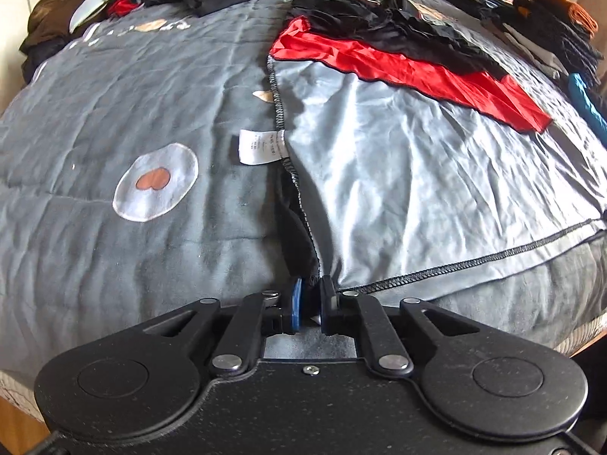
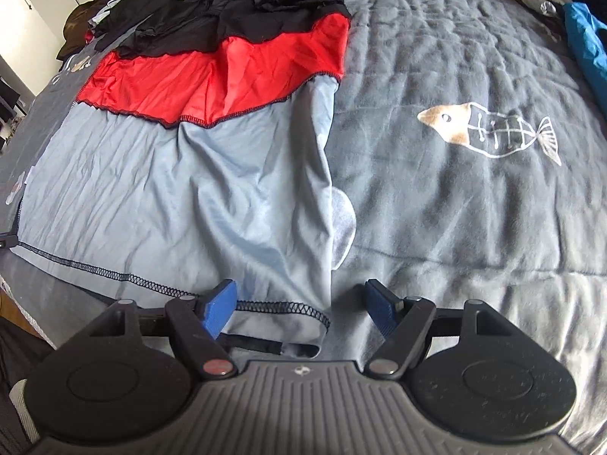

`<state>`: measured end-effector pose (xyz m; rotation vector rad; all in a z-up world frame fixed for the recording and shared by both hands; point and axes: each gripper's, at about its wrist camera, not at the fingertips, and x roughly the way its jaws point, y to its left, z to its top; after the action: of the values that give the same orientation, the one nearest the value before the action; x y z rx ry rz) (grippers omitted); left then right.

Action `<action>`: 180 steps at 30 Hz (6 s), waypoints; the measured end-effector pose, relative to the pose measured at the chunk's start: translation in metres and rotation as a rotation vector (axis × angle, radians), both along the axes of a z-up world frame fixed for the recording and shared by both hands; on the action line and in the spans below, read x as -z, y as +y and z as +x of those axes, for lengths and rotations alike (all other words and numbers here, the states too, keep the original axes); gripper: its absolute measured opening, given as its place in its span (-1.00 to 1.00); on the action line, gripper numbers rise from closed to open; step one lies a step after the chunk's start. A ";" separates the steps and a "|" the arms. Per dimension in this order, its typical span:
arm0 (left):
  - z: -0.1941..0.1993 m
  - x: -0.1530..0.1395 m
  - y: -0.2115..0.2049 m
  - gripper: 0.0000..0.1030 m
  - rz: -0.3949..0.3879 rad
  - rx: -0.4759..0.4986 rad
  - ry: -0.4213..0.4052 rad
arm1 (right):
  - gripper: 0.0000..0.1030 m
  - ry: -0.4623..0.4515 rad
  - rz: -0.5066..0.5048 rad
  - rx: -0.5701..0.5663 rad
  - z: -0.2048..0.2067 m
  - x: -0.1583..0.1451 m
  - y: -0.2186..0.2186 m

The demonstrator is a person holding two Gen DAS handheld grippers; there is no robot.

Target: Fold clothes

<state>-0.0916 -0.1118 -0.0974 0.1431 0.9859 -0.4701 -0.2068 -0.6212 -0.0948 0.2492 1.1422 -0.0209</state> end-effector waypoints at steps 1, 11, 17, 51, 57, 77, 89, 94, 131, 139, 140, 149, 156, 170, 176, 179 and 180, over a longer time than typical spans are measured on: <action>0.001 0.000 0.001 -0.65 -0.004 -0.006 0.003 | 0.43 0.007 -0.001 0.000 0.000 0.001 0.001; 0.002 -0.006 0.003 -0.89 -0.083 -0.017 0.012 | -0.61 -0.029 0.096 0.047 -0.006 -0.011 0.000; 0.009 -0.048 0.014 -0.90 -0.210 -0.053 -0.038 | -0.90 -0.124 0.225 0.080 -0.008 -0.036 0.003; 0.417 -0.116 -0.132 -0.90 -0.092 -0.097 -0.355 | -0.92 -0.447 0.294 0.333 0.407 -0.112 -0.137; 0.468 -0.086 -0.143 -0.82 -0.091 -0.165 -0.330 | -0.85 -0.429 0.197 0.379 0.484 -0.071 -0.159; 0.244 -0.046 -0.061 0.39 -0.391 -0.310 -0.141 | -0.14 -0.307 0.125 0.121 0.291 -0.043 -0.066; 0.229 0.024 -0.062 0.39 -0.807 -0.490 0.152 | -0.05 -0.302 0.482 0.422 0.233 0.006 -0.043; 0.250 0.042 -0.055 0.35 -0.829 -0.585 0.152 | -0.05 -0.258 0.456 0.469 0.248 0.027 -0.055; 0.129 -0.029 0.010 -0.90 -0.495 -0.523 0.190 | -0.90 -0.434 0.472 0.660 0.082 -0.055 -0.035; 0.066 -0.026 -0.003 -0.80 -0.259 -0.377 0.221 | -0.85 -0.228 0.288 0.455 0.011 -0.067 -0.005; 0.064 -0.024 -0.010 -0.53 -0.155 -0.349 0.204 | -0.82 -0.181 0.245 0.422 0.010 -0.067 -0.003; 0.037 -0.074 0.010 0.57 -0.013 -0.172 -0.152 | -0.11 -0.077 -0.172 0.176 -0.012 -0.098 0.001; 0.074 -0.068 -0.038 0.61 0.292 0.108 -0.430 | 0.07 -0.218 -0.353 0.011 0.036 -0.120 0.003; 0.135 0.010 -0.108 0.14 0.632 0.523 -0.643 | 0.10 -0.254 -0.485 -0.338 0.155 -0.056 0.023; 0.156 0.028 -0.114 -0.03 0.606 0.535 -0.609 | 0.10 -0.227 -0.509 -0.435 0.183 -0.029 0.013; 0.155 0.031 -0.116 -0.19 0.615 0.561 -0.639 | 0.10 -0.225 -0.479 -0.439 0.194 -0.021 0.007; 0.155 0.031 -0.117 -0.29 0.618 0.562 -0.641 | 0.10 -0.222 -0.481 -0.448 0.196 -0.018 0.008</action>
<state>0.0636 -0.2293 -0.1284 1.0814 0.4115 -0.5634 -0.0105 -0.6136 -0.0772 -0.4244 0.9190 0.1245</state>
